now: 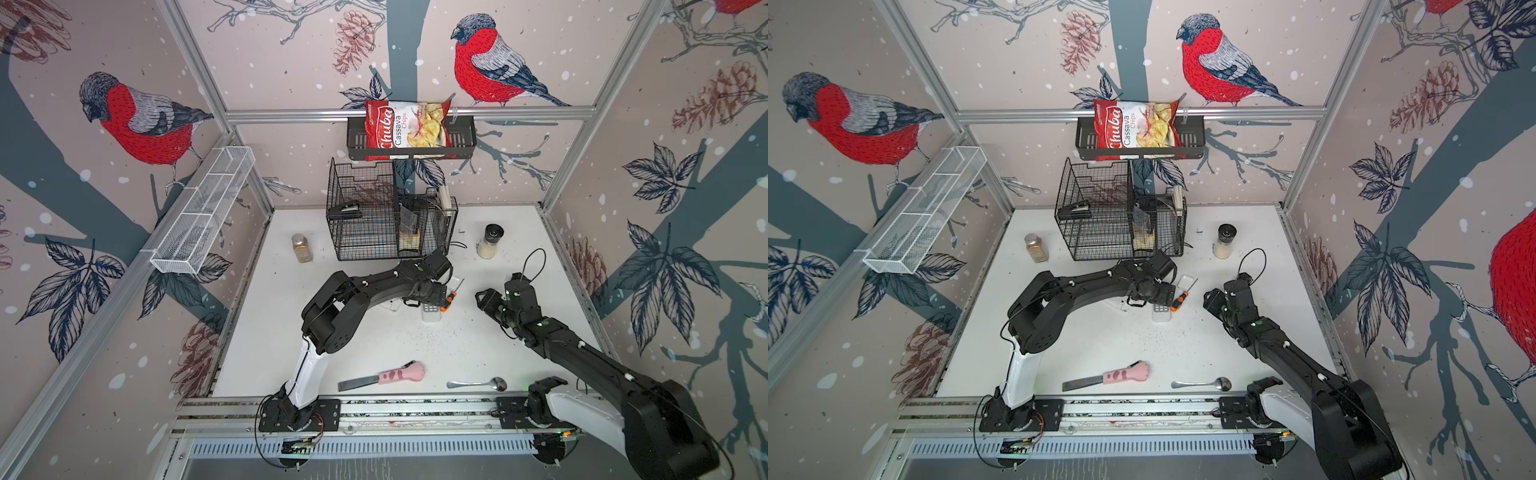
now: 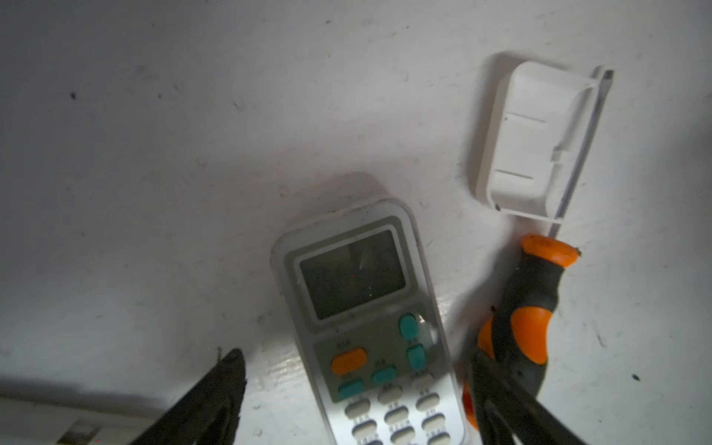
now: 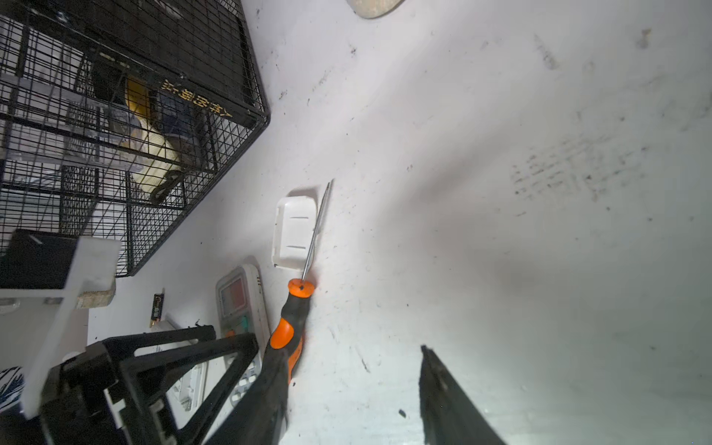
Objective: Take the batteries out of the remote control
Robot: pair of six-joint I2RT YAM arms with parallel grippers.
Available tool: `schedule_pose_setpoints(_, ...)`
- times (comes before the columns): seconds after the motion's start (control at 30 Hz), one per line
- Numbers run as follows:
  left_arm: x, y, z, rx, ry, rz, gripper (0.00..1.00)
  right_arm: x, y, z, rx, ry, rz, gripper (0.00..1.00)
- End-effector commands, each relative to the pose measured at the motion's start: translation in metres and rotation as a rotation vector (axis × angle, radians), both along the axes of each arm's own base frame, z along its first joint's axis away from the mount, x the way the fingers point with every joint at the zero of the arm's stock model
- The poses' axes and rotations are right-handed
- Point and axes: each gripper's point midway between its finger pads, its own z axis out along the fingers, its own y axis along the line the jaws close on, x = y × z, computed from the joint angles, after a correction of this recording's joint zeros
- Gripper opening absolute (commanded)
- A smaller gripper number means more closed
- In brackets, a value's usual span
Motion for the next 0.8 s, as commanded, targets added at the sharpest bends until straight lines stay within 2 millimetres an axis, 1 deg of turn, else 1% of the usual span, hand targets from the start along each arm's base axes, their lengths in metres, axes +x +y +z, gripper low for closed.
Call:
schedule_pose_setpoints(0.0, 0.000, 0.010, -0.006, 0.070, 0.003, 0.041, 0.88, 0.001, -0.002, 0.004, -0.023, -0.014, 0.007, 0.55)
schedule_pose_setpoints(0.23, 0.009, 0.009, -0.018, 0.119, 0.000, 0.071, 0.81, 0.003, -0.001, 0.007, -0.021, -0.030, 0.021, 0.56)
schedule_pose_setpoints(0.33, 0.010, 0.009, -0.022, 0.142, 0.006, 0.073, 0.75, 0.004, 0.000, 0.008, -0.018, -0.035, 0.024, 0.56)
schedule_pose_setpoints(0.53, 0.007, 0.013, -0.030, 0.163, 0.022, 0.076, 0.58, 0.006, 0.003, 0.010, -0.010, -0.042, 0.040, 0.56)
schedule_pose_setpoints(0.63, 0.006, 0.013, -0.030, 0.158, 0.024, 0.077, 0.55, 0.006, 0.005, 0.009, -0.011, -0.041, 0.053, 0.56)
schedule_pose_setpoints(0.77, 0.006, 0.015, -0.029, 0.134, 0.025, 0.091, 0.53, 0.003, 0.008, 0.007, -0.017, -0.043, 0.075, 0.56)
